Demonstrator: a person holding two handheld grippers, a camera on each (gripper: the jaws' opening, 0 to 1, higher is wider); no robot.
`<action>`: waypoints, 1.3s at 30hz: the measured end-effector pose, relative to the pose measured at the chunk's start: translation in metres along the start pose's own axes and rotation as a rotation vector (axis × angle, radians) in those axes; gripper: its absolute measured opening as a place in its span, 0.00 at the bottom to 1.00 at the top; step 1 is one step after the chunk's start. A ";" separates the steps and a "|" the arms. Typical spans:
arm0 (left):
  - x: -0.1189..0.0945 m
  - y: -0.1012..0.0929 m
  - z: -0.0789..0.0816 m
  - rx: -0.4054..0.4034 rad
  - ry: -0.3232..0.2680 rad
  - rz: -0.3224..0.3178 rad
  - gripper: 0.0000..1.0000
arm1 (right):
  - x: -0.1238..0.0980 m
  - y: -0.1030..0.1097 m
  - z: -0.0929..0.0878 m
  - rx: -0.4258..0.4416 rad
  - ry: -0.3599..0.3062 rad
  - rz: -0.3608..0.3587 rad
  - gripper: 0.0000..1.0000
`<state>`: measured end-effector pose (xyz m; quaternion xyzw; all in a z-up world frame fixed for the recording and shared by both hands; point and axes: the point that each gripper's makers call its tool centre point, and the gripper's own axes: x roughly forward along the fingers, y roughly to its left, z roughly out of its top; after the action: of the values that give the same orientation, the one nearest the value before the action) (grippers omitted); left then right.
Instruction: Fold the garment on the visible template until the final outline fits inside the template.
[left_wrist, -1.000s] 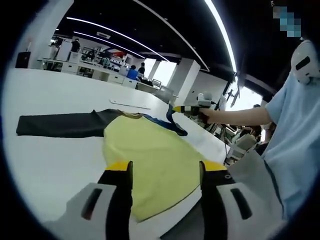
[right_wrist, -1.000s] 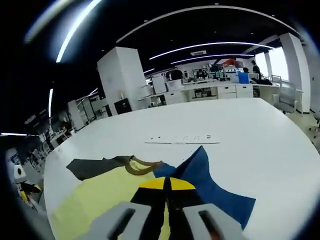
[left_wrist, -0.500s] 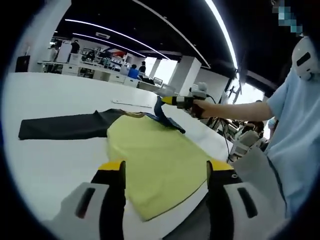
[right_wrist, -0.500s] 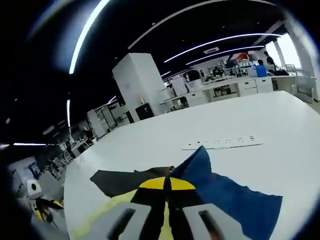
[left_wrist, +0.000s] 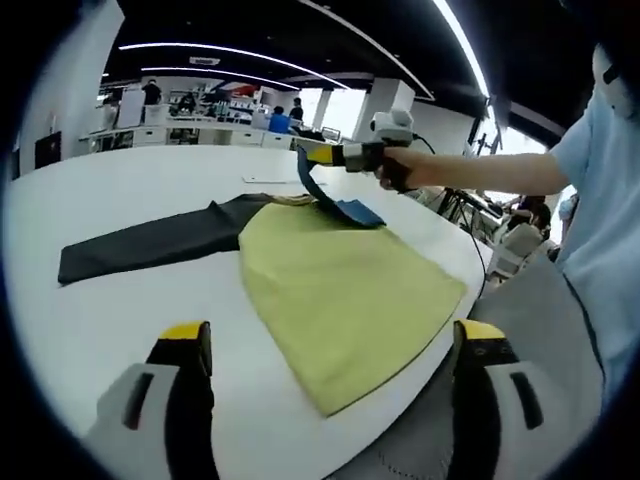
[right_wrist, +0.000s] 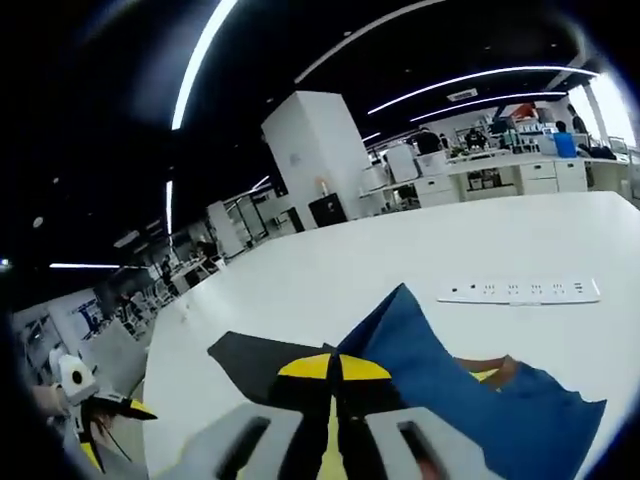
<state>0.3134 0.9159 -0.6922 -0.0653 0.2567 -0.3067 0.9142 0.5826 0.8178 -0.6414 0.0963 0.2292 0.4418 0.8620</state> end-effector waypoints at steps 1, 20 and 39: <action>-0.001 0.000 0.000 -0.008 -0.002 0.000 0.97 | 0.002 0.002 0.000 -0.002 0.002 0.004 0.00; -0.003 0.003 -0.012 -0.037 0.007 0.019 0.92 | 0.047 0.038 -0.050 -0.111 0.150 0.070 0.00; -0.010 0.009 -0.017 -0.087 -0.014 0.068 0.90 | 0.072 0.042 -0.104 -0.097 0.271 0.098 0.00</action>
<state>0.3028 0.9295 -0.7055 -0.0985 0.2656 -0.2635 0.9221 0.5391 0.8970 -0.7393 0.0054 0.3168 0.5030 0.8041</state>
